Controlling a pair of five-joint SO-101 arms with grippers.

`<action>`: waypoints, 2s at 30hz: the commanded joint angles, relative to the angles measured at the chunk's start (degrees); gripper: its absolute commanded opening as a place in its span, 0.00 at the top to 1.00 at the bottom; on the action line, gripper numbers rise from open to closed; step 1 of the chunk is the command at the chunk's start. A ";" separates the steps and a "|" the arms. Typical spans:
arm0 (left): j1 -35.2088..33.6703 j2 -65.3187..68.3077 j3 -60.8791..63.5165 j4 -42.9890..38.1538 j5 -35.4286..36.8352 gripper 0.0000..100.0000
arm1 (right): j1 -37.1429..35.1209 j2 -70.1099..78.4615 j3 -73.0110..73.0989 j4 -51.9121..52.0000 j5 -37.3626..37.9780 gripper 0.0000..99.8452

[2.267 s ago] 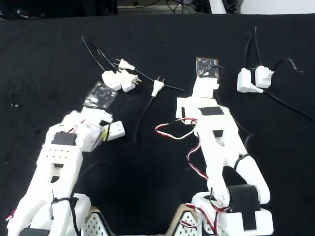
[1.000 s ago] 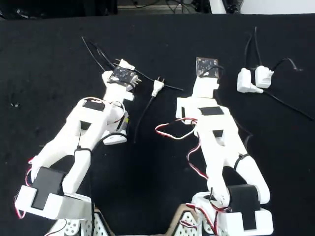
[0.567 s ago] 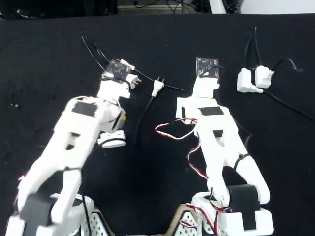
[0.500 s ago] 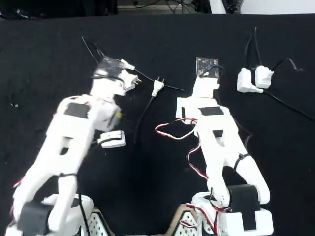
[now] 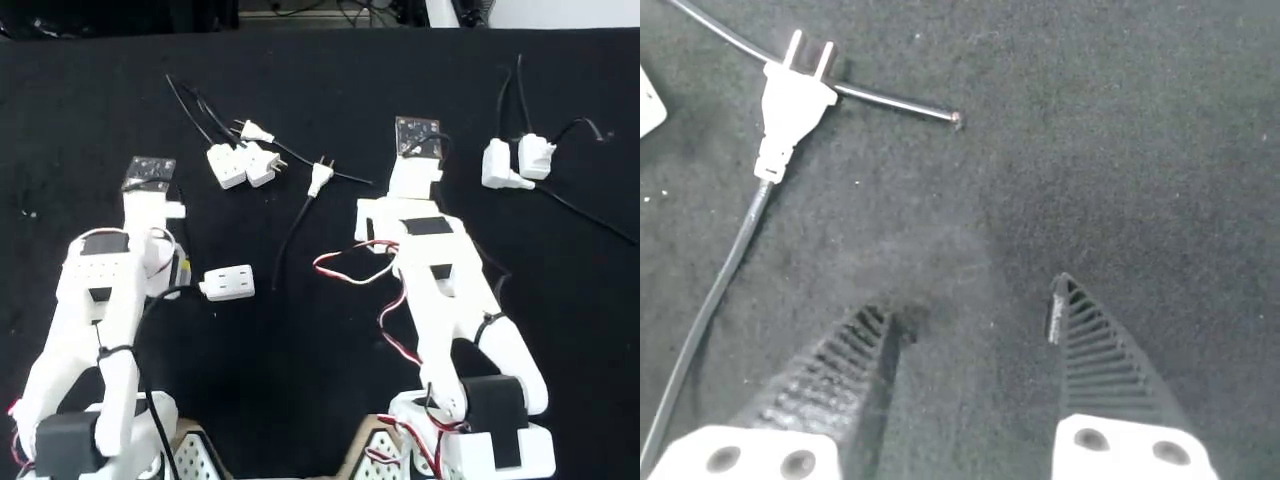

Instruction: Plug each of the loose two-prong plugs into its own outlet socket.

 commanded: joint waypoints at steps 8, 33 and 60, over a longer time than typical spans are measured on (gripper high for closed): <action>4.62 0.26 5.49 -13.45 0.09 0.81 | -0.97 -2.68 -3.03 -1.23 -0.09 0.79; 4.35 -0.35 6.11 -13.27 0.88 0.81 | -2.11 -1.98 -2.24 -5.89 -0.53 0.79; 11.03 5.63 -16.66 -13.19 12.22 0.81 | 12.57 -1.63 -6.64 -3.43 -12.92 0.79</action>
